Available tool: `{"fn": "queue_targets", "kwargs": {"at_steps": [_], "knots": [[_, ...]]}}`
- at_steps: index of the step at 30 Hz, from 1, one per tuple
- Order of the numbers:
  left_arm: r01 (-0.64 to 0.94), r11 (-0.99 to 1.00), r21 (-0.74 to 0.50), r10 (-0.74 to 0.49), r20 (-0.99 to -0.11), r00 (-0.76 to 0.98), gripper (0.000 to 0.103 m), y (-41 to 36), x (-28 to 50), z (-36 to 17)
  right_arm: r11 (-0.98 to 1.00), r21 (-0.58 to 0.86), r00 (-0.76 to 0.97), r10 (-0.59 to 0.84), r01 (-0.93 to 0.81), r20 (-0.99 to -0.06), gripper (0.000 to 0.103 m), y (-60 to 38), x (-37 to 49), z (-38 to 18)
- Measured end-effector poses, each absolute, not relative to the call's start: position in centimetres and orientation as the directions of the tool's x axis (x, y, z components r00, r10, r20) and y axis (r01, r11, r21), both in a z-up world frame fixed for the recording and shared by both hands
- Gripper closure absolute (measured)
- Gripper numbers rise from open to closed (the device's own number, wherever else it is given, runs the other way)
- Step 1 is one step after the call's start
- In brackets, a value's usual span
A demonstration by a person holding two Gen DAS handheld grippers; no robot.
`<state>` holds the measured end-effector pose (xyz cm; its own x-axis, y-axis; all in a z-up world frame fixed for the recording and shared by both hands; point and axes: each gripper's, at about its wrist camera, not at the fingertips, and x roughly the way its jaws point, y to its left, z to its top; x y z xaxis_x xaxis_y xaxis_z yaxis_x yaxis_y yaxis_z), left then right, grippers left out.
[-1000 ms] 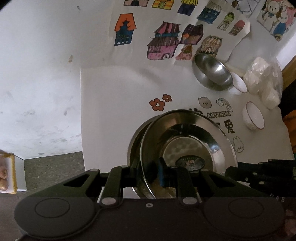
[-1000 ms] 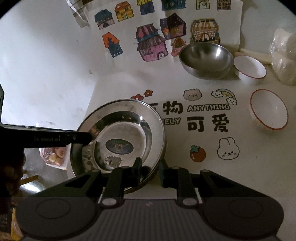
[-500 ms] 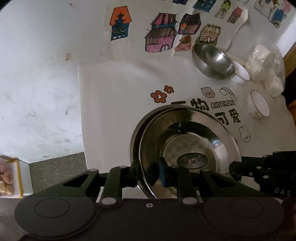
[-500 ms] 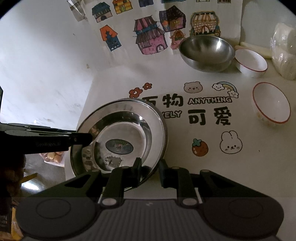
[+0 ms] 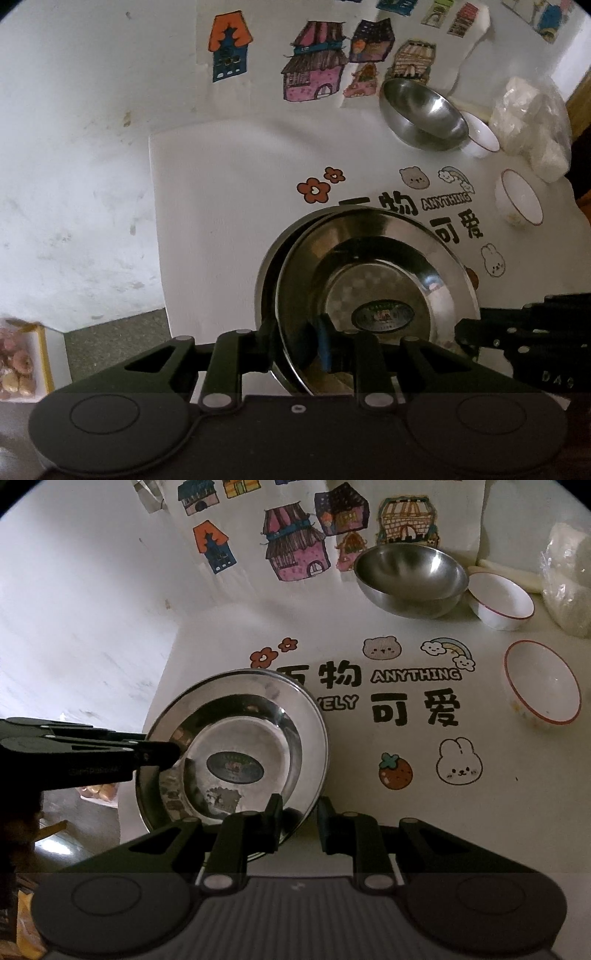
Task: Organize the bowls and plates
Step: 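Carry the plate stack with both grippers and set it beside the printed text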
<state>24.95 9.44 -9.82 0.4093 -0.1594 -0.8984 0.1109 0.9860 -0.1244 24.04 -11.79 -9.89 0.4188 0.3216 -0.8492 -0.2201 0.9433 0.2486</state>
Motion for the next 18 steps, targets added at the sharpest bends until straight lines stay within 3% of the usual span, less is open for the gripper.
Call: {"fn": "queue_targets", "kwargs": {"at_steps": [18], "knots": [[0.058, 0.991, -0.122, -0.135, -0.902, 0.411, 0.067, 9.03, 24.85, -10.0, 0.944, 0.238, 0.417, 0.316, -0.229, -0.852, 0.079, -11.8, 24.37, -10.35]]}}
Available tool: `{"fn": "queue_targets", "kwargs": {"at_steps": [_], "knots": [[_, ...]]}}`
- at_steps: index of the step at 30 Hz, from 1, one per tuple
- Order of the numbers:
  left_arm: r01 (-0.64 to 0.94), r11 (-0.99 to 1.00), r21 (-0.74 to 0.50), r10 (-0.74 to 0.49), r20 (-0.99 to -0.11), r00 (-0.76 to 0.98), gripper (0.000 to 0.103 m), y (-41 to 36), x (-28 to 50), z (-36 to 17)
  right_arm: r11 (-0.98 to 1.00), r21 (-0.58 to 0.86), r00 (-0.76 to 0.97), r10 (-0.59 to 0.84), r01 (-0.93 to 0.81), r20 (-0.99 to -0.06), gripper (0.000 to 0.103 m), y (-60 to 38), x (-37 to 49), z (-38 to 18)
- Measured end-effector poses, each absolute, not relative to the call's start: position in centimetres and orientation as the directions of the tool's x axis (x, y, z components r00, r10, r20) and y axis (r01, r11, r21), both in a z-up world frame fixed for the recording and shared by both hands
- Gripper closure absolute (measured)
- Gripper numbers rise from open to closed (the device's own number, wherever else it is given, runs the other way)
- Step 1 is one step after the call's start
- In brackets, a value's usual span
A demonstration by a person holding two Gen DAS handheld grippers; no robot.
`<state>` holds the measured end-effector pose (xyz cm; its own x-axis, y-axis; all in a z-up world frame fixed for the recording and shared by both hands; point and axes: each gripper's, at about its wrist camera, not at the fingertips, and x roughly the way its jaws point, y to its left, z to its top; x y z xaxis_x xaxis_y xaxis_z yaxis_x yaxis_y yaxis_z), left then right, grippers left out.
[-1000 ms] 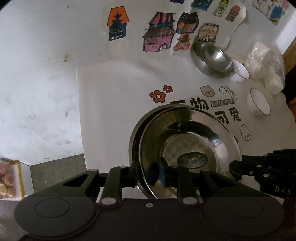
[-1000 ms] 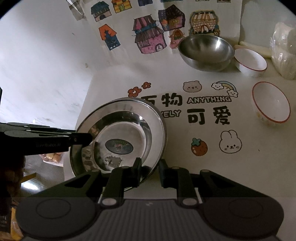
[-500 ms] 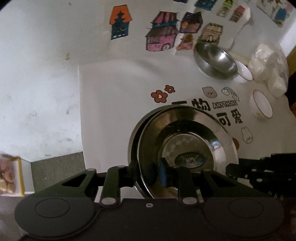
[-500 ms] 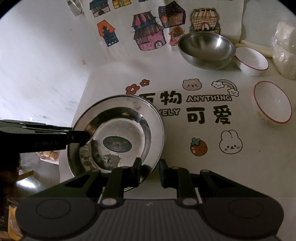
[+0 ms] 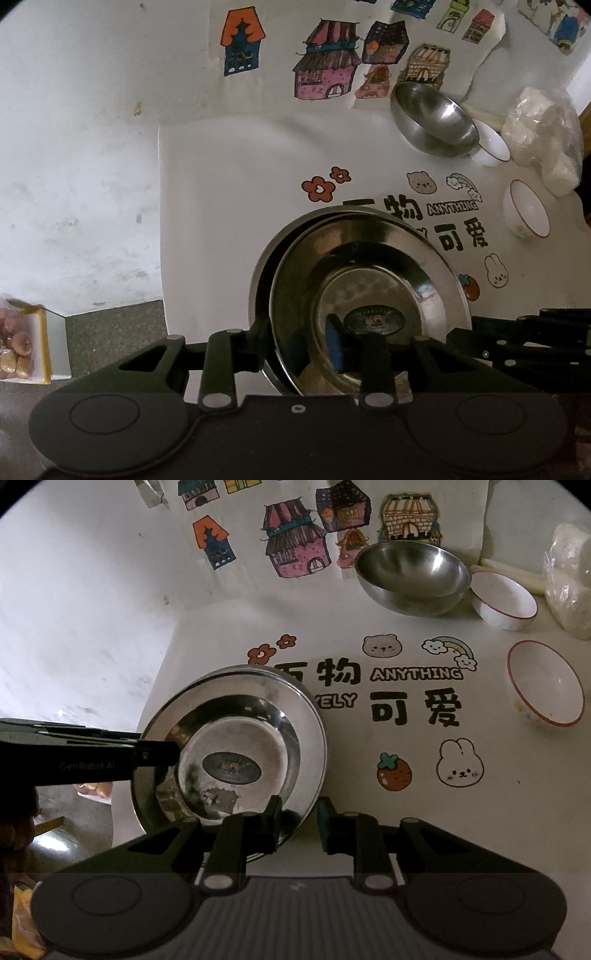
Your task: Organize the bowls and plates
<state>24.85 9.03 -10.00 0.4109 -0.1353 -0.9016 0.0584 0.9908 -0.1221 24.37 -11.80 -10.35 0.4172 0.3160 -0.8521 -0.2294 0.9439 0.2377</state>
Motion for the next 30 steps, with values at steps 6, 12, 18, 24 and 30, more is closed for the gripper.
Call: {"fn": "queue_targets", "kwargs": {"at_steps": [6, 12, 18, 24, 30], "knots": [[0.049, 0.991, -0.127, -0.136, -0.892, 0.431, 0.055, 8.7, 24.5, -9.4, 0.941, 0.235, 0.424, 0.322, -0.245, -0.846, 0.074, -11.7, 24.3, -10.0], [0.044, 0.99, -0.135, -0.14, -0.876, 0.462, 0.043, 8.2, 23.9, -8.2, 0.938, 0.23, 0.421, 0.324, -0.259, -0.847, 0.07, -11.5, 24.1, -9.9], [0.037, 0.987, -0.157, -0.155, -0.854, 0.497, 0.018, 7.7, 23.4, -6.8, 0.937, 0.228, 0.449, 0.329, -0.264, -0.831, 0.044, -12.3, 23.6, -8.9], [0.014, 0.983, -0.182, -0.164, -0.846, 0.507, 0.001, 7.0, 23.7, -6.5, 0.949, 0.216, 0.485, 0.305, -0.23, -0.819, 0.01, -14.4, 22.9, -7.5], [-0.019, 0.978, -0.207, -0.17, -0.849, 0.5, 0.001, 5.9, 24.3, -6.8, 0.956, 0.224, 0.515, 0.291, -0.189, -0.806, 0.0, -17.7, 22.9, -6.6]]}}
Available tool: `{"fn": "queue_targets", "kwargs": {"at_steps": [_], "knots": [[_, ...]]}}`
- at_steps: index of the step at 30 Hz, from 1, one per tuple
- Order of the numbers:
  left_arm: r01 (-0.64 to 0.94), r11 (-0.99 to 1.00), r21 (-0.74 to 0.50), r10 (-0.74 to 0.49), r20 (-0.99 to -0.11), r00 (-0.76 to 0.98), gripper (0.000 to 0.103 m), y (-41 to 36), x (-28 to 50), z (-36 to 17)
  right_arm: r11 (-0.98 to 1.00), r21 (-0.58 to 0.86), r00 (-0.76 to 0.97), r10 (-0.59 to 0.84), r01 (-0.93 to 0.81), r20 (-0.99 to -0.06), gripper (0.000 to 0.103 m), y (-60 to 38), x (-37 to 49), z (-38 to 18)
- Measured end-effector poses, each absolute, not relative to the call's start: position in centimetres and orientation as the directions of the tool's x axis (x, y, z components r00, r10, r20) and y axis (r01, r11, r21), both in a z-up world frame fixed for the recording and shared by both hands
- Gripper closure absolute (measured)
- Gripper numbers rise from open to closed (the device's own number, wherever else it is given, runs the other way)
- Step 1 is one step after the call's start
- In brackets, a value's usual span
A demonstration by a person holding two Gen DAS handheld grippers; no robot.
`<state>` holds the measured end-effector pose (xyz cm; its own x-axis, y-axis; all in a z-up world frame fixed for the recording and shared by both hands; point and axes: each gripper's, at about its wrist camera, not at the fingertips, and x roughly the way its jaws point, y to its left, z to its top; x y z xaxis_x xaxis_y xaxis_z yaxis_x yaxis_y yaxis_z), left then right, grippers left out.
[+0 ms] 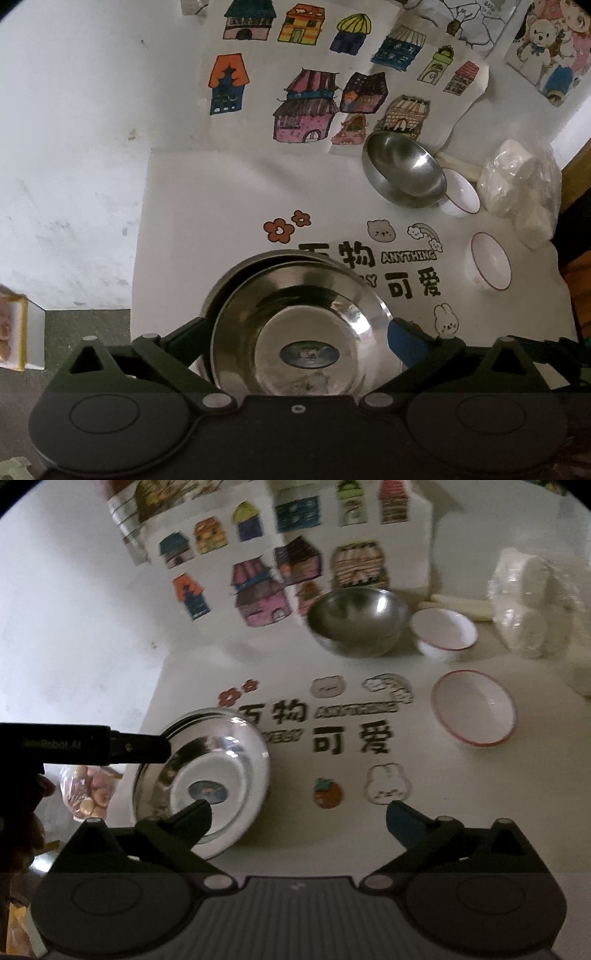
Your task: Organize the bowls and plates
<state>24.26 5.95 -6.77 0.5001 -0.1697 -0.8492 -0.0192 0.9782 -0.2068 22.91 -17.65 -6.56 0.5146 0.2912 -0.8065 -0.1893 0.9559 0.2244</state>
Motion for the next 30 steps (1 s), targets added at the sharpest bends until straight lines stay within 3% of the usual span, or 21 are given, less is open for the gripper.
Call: {"fn": "queue_targets", "kwargs": {"at_steps": [18, 24, 30], "knots": [[-0.088, 0.973, -0.212, -0.129, -0.824, 0.552, 0.001, -1.7, 34.1, -6.6, 0.938, 0.289, 0.577, 0.346, -0.193, -0.74, 0.0, -28.7, 28.5, -6.3], [-0.089, 0.986, -0.14, -0.07, -0.837, 0.542, 0.001, -3.2, 40.1, -7.6, 0.903, 0.368, 0.549, 0.427, -0.222, -0.718, 0.001, -29.4, 33.3, -6.9], [-0.067, 0.995, -0.069, -0.025, -0.857, 0.514, 0.001, -3.8, 44.6, -9.3, 0.867, 0.418, 0.489, 0.499, -0.272, -0.715, 0.011, -28.2, 37.1, -7.9]]}}
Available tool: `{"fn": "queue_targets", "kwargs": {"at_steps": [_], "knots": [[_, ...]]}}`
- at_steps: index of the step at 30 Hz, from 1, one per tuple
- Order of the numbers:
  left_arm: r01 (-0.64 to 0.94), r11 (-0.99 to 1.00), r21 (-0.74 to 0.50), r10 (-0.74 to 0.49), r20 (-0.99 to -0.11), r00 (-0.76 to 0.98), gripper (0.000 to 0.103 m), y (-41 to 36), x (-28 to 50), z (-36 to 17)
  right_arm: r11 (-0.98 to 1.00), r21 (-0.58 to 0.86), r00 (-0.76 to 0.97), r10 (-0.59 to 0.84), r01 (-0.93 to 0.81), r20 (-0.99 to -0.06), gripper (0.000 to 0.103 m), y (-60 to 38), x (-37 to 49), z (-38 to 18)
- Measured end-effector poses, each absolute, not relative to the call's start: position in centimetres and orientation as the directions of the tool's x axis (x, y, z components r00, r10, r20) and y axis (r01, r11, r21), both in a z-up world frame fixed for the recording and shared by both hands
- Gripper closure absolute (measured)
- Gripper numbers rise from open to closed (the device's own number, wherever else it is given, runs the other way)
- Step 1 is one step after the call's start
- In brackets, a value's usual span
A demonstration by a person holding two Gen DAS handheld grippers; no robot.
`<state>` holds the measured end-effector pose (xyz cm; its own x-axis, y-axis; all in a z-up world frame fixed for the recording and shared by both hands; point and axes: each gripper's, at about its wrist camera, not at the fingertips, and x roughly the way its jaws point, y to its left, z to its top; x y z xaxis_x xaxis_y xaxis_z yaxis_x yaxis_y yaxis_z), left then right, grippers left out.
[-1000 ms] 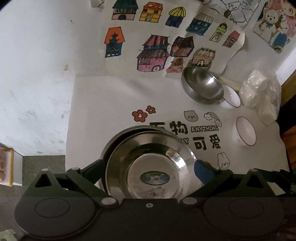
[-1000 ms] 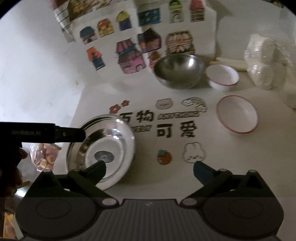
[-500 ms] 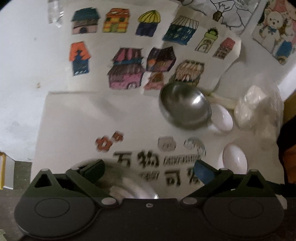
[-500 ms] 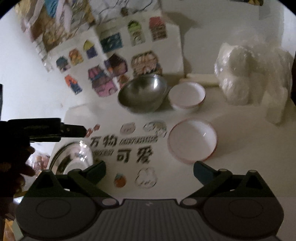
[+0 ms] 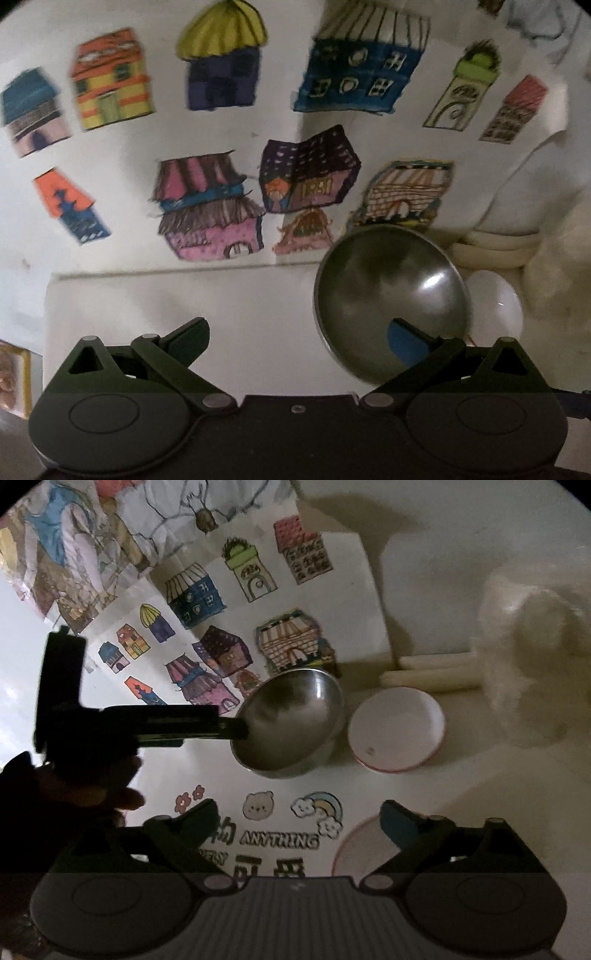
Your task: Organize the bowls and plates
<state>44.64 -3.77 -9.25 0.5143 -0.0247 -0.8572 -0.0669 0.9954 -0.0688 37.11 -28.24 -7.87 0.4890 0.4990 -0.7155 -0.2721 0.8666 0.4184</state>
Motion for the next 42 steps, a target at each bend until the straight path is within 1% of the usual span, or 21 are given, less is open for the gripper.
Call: {"fn": "queue_targets", "kwargs": {"at_steps": [2, 4, 8, 11, 12, 14, 17, 18, 19, 21, 23, 24, 28, 33, 37, 42], "knots": [[-0.066, 0.997, -0.048, -0.009, -0.867, 0.499, 0.001, -3.8, 45.7, -9.8, 0.862, 0.418, 0.467, 0.507, -0.286, -0.725, 0.023, -27.6, 38.3, -8.5], [-0.078, 0.997, -0.016, 0.023, -0.876, 0.482, 0.001, -4.1, 46.6, -10.1, 0.862, 0.415, 0.456, 0.506, -0.291, -0.732, 0.026, -27.1, 39.3, -9.2], [-0.097, 0.995, 0.0, 0.045, -0.885, 0.463, 0.003, -4.5, 47.8, -10.6, 0.858, 0.442, 0.441, 0.513, -0.262, -0.736, 0.03, -26.8, 41.1, -10.4], [-0.105, 0.994, -0.007, 0.041, -0.893, 0.449, 0.008, -4.6, 48.2, -10.9, 0.854, 0.468, 0.438, 0.519, -0.229, -0.734, 0.031, -26.8, 42.0, -10.8], [-0.107, 0.994, -0.012, 0.037, -0.894, 0.446, 0.012, -4.7, 48.3, -11.0, 0.852, 0.476, 0.438, 0.521, -0.219, -0.732, 0.032, -26.7, 42.3, -10.9], [-0.116, 0.993, -0.024, 0.03, -0.898, 0.438, 0.018, -4.6, 48.5, -11.2, 0.853, 0.483, 0.434, 0.519, -0.2, -0.737, 0.037, -26.6, 42.8, -11.2], [-0.124, 0.991, -0.058, 0.0, -0.905, 0.425, 0.032, -4.4, 48.6, -11.5, 0.857, 0.488, 0.428, 0.508, -0.165, -0.747, 0.042, -26.4, 43.5, -11.6], [-0.122, 0.99, -0.075, -0.017, -0.906, 0.422, 0.042, -4.3, 48.7, -11.6, 0.858, 0.489, 0.427, 0.504, -0.154, -0.75, 0.044, -26.4, 43.7, -11.8], [-0.12, 0.988, -0.095, -0.036, -0.907, 0.42, 0.056, -4.2, 48.7, -11.6, 0.86, 0.491, 0.427, 0.501, -0.143, -0.753, 0.047, -26.3, 43.9, -11.9], [-0.121, 0.983, -0.137, -0.076, -0.906, 0.415, 0.065, -4.0, 48.7, -11.8, 0.859, 0.497, 0.421, 0.499, -0.124, -0.757, 0.055, -26.2, 44.2, -12.2], [-0.121, 0.979, -0.164, -0.1, -0.903, 0.418, 0.075, -3.9, 48.7, -11.8, 0.859, 0.5, 0.42, 0.496, -0.108, -0.76, 0.067, -26.2, 44.5, -12.2], [-0.117, 0.977, -0.179, -0.114, -0.9, 0.42, 0.082, -4.0, 48.7, -11.8, 0.858, 0.502, 0.42, 0.496, -0.106, -0.76, 0.067, -26.1, 44.6, -12.2], [-0.127, 0.972, -0.199, -0.127, -0.894, 0.43, 0.084, -4.1, 48.0, -11.7, 0.864, 0.496, 0.423, 0.483, -0.087, -0.767, 0.073, -26.3, 44.7, -12.3], [-0.123, 0.965, -0.233, -0.151, -0.873, 0.463, 0.087, -3.2, 45.5, -10.2, 0.876, 0.47, 0.429, 0.469, -0.112, -0.772, 0.075, -26.3, 43.1, -11.2], [-0.096, 0.967, -0.235, -0.16, -0.857, 0.489, 0.087, -3.1, 42.6, -7.6, 0.878, 0.455, 0.446, 0.47, -0.149, -0.761, 0.075, -26.2, 40.2, -9.2], [-0.035, 0.968, -0.247, -0.198, -0.846, 0.496, 0.087, -4.0, 36.2, -4.9, 0.883, 0.434, 0.456, 0.465, -0.178, -0.759, 0.075, -27.3, 34.4, -7.0]]}}
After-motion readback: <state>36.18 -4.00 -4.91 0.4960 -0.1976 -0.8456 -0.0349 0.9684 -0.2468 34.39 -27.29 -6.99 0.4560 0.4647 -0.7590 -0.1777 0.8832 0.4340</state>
